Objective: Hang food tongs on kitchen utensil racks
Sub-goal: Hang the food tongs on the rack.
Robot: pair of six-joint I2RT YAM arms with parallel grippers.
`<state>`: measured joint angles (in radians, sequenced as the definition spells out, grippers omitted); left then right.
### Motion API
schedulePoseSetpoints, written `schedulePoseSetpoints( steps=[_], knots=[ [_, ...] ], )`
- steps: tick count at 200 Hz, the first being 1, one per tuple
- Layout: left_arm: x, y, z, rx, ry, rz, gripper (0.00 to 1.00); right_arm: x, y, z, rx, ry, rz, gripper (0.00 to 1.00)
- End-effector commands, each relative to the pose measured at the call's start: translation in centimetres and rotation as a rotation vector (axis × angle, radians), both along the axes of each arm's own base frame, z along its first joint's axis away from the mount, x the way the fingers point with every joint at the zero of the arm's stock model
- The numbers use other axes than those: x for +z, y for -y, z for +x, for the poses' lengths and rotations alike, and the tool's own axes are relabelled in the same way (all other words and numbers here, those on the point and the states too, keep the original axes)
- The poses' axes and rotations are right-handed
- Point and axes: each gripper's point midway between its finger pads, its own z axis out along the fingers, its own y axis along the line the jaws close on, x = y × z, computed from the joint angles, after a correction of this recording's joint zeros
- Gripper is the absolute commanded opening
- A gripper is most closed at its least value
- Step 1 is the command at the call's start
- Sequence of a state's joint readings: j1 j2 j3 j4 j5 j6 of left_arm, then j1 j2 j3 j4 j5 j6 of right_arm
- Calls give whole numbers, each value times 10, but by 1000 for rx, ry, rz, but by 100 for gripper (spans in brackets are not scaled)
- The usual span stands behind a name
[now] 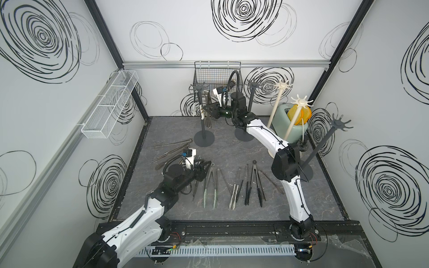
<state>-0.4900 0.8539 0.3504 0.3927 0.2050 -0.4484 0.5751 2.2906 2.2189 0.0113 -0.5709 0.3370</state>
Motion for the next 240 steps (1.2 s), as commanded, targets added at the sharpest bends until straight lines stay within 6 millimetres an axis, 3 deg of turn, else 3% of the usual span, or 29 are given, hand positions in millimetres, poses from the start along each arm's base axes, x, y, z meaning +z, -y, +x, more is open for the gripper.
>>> schedulePoseSetpoints(
  steps=[1,73,97,134,163,187,240],
  knots=[
    [13,4,0,-18,54,-29,53,-15,-6,1,-1,-28,-19,34],
    [22,-3,8,46,16,-19,56,-9,-3,-13,8,-11,-47,58],
    [35,-12,15,102,1,19,57,-5,8,-27,3,10,-59,70],
    [46,-35,23,208,-16,154,62,4,41,-58,-38,66,-71,86],
    [48,-62,34,276,-79,266,66,-6,71,-83,-66,60,-99,88],
    [37,-90,52,302,-185,359,64,-21,97,-111,-92,30,-113,86],
    [-5,-150,106,363,-389,559,43,-62,133,-178,-60,-81,-146,77]
  ],
)
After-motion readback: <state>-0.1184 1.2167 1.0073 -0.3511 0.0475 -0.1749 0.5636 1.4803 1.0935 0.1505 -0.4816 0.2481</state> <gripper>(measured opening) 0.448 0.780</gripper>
